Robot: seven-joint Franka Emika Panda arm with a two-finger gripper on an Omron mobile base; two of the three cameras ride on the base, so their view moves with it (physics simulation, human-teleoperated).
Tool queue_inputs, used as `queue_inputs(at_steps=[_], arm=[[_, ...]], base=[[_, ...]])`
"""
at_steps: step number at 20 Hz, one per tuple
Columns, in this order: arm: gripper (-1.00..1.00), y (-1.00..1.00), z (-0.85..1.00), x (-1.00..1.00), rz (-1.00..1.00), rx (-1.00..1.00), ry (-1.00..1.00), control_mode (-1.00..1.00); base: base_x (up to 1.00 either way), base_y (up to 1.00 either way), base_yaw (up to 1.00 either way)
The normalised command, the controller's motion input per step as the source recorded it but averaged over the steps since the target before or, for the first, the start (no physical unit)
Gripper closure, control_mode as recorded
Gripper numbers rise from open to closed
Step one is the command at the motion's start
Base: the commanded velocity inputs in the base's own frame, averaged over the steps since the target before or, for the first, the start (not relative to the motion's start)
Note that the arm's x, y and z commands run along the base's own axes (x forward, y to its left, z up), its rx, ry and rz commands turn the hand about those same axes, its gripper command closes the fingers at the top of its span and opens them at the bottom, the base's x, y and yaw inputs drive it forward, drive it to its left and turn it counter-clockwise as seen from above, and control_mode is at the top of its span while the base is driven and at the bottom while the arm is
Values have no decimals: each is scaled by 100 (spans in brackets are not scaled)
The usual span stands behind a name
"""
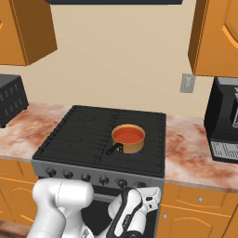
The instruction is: Wait until the marinara sauce is simmered to a deep red color and then turn off the stove.
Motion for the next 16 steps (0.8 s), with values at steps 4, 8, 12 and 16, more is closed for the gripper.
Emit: queue_inputs(at_steps=[4,8,12,16], arm=[[100,0,0,0,-3,12,0,-100],[100,0,0,0,-3,13,0,-100],[100,0,0,0,-2,14,0,-100],[100,0,0,0,-1,14,0,-100]], base=[[0,0,0],[0,0,0],[0,0,0],[0,0,0]])
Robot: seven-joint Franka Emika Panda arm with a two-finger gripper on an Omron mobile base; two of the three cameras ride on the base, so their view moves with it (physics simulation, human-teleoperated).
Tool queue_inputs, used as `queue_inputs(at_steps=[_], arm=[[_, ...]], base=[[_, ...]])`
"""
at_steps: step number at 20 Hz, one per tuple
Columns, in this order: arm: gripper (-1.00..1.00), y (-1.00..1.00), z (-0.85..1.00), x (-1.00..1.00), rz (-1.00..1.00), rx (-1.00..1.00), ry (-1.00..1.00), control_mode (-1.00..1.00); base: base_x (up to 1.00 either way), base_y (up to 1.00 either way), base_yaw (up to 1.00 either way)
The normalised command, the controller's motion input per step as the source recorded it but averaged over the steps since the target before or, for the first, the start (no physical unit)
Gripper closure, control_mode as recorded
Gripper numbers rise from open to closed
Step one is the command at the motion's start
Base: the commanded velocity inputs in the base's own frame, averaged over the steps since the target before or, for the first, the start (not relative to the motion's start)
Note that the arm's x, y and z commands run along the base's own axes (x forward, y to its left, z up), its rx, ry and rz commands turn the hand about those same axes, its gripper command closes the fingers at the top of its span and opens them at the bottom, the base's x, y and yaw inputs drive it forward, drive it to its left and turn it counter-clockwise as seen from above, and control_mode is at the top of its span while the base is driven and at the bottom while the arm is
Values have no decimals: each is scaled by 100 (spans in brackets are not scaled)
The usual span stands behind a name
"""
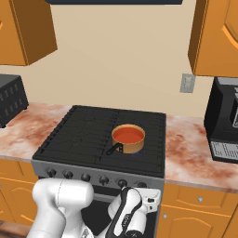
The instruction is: Wait until the marinara sauce is simmered to a deep red color and then turn off the stove.
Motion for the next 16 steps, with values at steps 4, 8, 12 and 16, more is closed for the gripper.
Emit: queue_inputs(at_steps=[4,8,12,16], arm=[[100,0,0,0,-1,15,0,-100],[100,0,0,0,0,17,0,-100],[100,0,0,-4,0,18,0,-100],[100,0,0,-4,-1,19,0,-100]], base=[[0,0,0],[0,0,0],[0,0,0],[0,0,0]])
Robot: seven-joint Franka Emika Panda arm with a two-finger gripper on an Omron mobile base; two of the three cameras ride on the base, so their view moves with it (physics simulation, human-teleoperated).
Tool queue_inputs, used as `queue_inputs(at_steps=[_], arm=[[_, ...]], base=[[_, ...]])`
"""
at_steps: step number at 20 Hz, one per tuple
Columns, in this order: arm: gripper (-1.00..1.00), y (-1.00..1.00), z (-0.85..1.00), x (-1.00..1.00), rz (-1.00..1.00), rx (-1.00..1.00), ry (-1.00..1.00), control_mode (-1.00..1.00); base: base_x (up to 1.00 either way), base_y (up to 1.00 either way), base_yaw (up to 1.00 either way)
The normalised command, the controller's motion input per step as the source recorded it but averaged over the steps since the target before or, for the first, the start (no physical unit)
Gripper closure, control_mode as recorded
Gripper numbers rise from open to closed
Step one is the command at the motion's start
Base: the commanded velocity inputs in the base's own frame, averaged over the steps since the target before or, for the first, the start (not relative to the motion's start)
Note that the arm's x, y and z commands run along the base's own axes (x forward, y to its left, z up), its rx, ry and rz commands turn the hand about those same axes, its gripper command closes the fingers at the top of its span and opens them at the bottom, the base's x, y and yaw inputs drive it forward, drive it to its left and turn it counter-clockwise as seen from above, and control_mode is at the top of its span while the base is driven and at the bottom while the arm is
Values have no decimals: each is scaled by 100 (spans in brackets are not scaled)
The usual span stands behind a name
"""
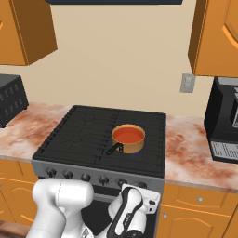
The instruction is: Wait until the marinara sauce is simmered to a deep red color and then turn off the stove.
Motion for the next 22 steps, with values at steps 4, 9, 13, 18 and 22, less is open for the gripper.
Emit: queue_inputs(at_steps=[4,9,13,18,22], arm=[[100,0,0,-4,-1,20,0,-100],[100,-1,0,-4,-1,21,0,-100],[100,-4,0,-7,0,22,0,-100],[100,-7,0,-9,0,22,0,-100],[100,-6,0,-6,0,21,0,-100]], base=[[0,0,0],[0,0,0],[0,0,0],[0,0,0],[0,0,0]])
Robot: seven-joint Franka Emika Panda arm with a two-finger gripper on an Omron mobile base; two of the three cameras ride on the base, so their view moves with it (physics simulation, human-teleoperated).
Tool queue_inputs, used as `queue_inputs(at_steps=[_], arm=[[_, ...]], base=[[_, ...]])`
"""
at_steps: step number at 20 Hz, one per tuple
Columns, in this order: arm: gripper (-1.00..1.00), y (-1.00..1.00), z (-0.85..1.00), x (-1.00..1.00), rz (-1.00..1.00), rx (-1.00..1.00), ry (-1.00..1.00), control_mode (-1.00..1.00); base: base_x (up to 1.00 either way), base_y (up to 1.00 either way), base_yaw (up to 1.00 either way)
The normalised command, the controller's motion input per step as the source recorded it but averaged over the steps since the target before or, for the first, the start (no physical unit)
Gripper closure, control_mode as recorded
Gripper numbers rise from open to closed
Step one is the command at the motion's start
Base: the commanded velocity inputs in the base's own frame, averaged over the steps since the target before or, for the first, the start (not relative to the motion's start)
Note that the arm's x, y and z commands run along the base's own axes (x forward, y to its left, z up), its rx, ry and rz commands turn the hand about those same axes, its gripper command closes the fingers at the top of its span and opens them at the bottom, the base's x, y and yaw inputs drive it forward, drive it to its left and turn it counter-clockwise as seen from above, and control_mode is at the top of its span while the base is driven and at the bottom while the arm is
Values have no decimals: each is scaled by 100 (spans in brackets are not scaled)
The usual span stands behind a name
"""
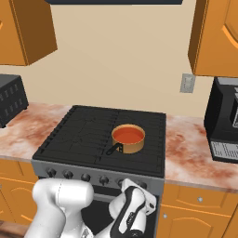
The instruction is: Wait until the marinara sauce is simmered to a deep red color and then turn off the stove.
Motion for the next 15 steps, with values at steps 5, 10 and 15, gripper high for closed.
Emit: queue_inputs(at_steps=[5,10,15], arm=[[100,-4,0,-1,0,20,0,-100],[100,-6,-1,0,0,20,0,-100],[100,-8,0,0,0,20,0,-100]], base=[[0,0,0],[0,0,0],[0,0,0]])
